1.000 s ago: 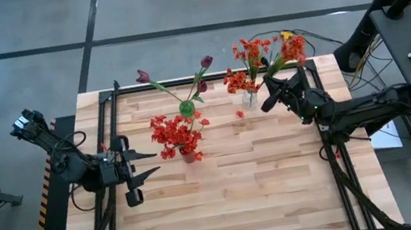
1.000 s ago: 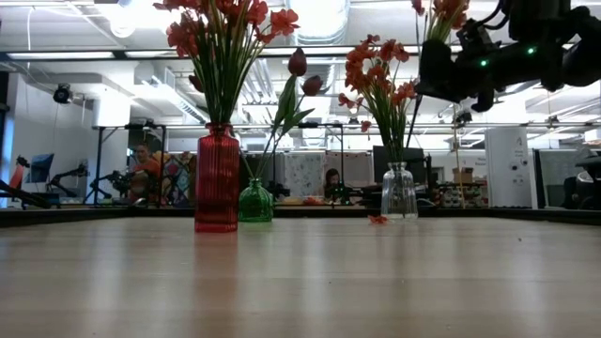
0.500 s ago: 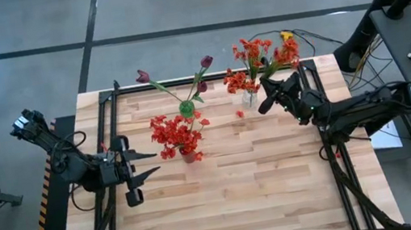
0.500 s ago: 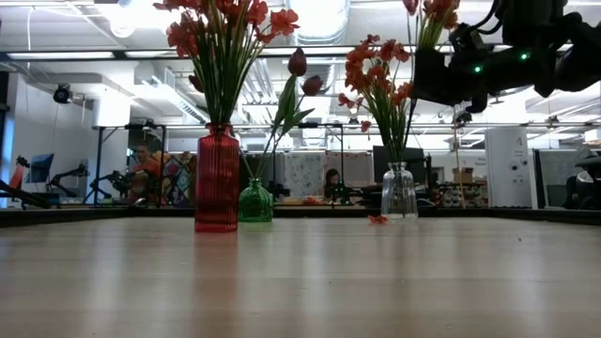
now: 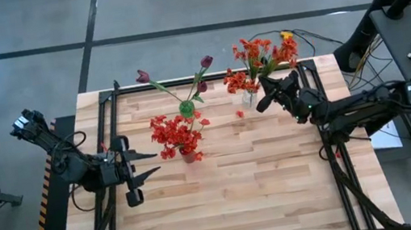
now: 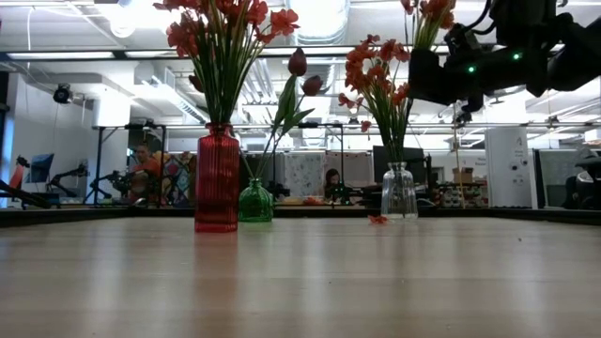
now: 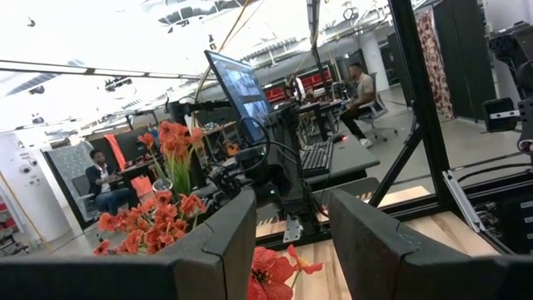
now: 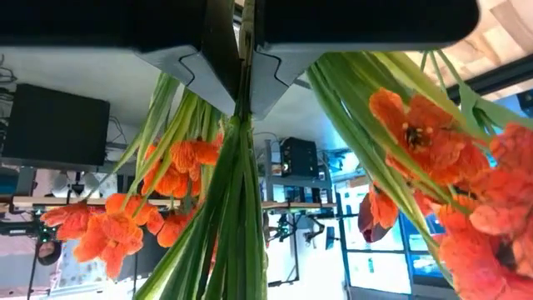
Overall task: Sort flowers into vase by color
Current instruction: Put the orange flowers into the clear vase
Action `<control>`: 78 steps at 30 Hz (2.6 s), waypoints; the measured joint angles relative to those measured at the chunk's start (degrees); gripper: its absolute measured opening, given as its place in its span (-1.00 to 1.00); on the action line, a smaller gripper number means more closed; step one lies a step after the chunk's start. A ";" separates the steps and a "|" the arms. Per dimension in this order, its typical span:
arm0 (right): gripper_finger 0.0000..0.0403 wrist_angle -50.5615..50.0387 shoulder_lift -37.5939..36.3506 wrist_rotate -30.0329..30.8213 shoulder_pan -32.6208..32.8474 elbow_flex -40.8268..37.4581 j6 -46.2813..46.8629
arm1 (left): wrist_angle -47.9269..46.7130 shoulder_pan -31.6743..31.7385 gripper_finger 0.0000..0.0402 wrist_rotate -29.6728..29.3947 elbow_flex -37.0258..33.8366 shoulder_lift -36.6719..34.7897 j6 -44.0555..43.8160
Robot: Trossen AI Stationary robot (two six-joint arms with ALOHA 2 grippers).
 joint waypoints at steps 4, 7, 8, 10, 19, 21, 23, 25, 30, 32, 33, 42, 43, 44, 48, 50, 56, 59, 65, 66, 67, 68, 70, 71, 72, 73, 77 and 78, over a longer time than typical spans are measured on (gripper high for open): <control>-0.94 -0.02 1.82 -0.02 -0.02 0.59 0.00 | 0.00 0.00 -0.33 0.00 0.00 0.00 0.00; -0.94 -0.10 3.39 0.02 -0.09 1.00 -0.61 | 0.00 0.00 -0.33 -0.02 0.00 0.00 0.00; -0.94 -0.15 3.83 0.04 -0.11 1.17 -0.97 | -0.01 0.00 -0.33 -0.01 0.00 0.00 0.00; -0.94 -0.03 4.51 0.21 -0.13 1.69 -1.55 | -0.11 -0.01 -0.33 0.00 0.00 0.00 0.00; -0.94 -0.10 5.11 0.50 -0.62 2.40 -3.45 | -0.48 0.00 -0.33 -0.01 0.00 0.00 0.00; -0.94 -0.11 5.11 0.51 -0.87 2.40 -3.44 | -0.50 -0.01 -0.33 -0.01 0.00 0.00 0.00; -0.94 -0.51 5.11 0.50 -0.97 2.38 -3.08 | -0.50 -0.01 -0.33 -0.02 0.00 0.00 0.00; -0.94 -0.61 5.09 0.50 -0.98 2.39 -3.04 | -0.55 0.00 -0.33 0.00 0.00 0.00 0.00; -0.94 -0.80 5.11 0.50 -0.98 2.38 -2.97 | -0.54 -0.01 -0.33 -0.01 0.00 0.00 0.00; -0.94 -0.98 5.09 0.50 -0.98 2.38 -2.85 | -0.52 -0.02 -0.33 -0.02 0.00 0.00 0.00; -0.94 -1.19 5.11 0.50 -0.98 2.38 -2.63 | -0.52 0.00 -0.33 0.00 0.00 0.00 0.00; -0.94 -1.78 5.10 0.46 -0.98 2.38 -1.68 | -0.52 0.00 -0.33 0.00 0.00 0.00 0.00; -0.94 -1.78 5.09 0.46 -0.98 2.38 -1.66 | -0.52 -0.02 -0.33 -0.02 0.00 0.00 0.00; -0.94 -1.78 5.09 0.46 -0.98 2.38 -1.58 | -0.54 0.00 -0.33 0.00 0.00 0.00 0.00; -0.94 -1.80 5.09 0.43 -0.98 2.38 -1.55 | -0.52 -0.01 -0.33 0.00 0.00 0.00 0.00; -0.94 -1.84 5.09 0.43 -0.98 2.38 -1.53 | -0.52 -0.01 -0.33 -0.02 0.00 0.00 0.00; -0.92 -2.40 5.09 0.41 -0.98 2.38 -1.53 | -0.52 0.00 -0.33 -0.01 0.00 0.00 0.00; -0.81 -3.26 5.09 0.41 -0.99 2.38 -1.45 | -0.53 -0.02 -0.33 0.00 0.00 0.00 0.00; -0.44 -3.34 5.09 0.44 -1.25 2.38 -0.13 | -0.54 -0.01 -0.33 -0.01 0.00 0.00 0.00; -0.38 -3.35 5.09 0.43 -1.25 2.38 0.04 | -0.54 0.00 -0.33 -0.01 0.00 0.00 0.00; -0.32 -3.35 5.09 0.44 -1.25 2.38 0.17 | -0.53 0.00 -0.33 0.00 0.00 0.00 0.00; -0.27 -3.34 5.09 0.43 -1.25 2.38 0.20 | -0.54 -0.01 -0.33 -0.01 -0.01 0.00 0.00; -0.18 -3.33 5.09 0.43 -1.25 2.38 0.20 | -0.53 0.00 -0.33 0.00 0.00 0.00 0.00; -0.15 -3.33 5.07 0.43 -1.25 2.38 0.22 | -0.55 -0.01 -0.33 0.00 0.00 0.00 0.00; -0.11 -3.46 5.03 0.44 -1.25 2.38 0.55 | -0.55 -0.02 -0.33 -0.01 0.00 0.00 0.00; -0.08 -3.52 5.00 0.44 -1.25 2.38 0.86 | -0.59 -0.01 -0.33 0.00 0.00 0.00 0.00; 0.02 -5.68 4.95 0.43 -1.25 2.38 2.55 | -0.83 -0.02 -0.33 0.00 0.00 0.00 0.00; 0.04 -6.53 4.90 0.44 -1.25 2.38 2.88 | -0.83 0.00 -0.33 0.00 0.00 0.00 0.00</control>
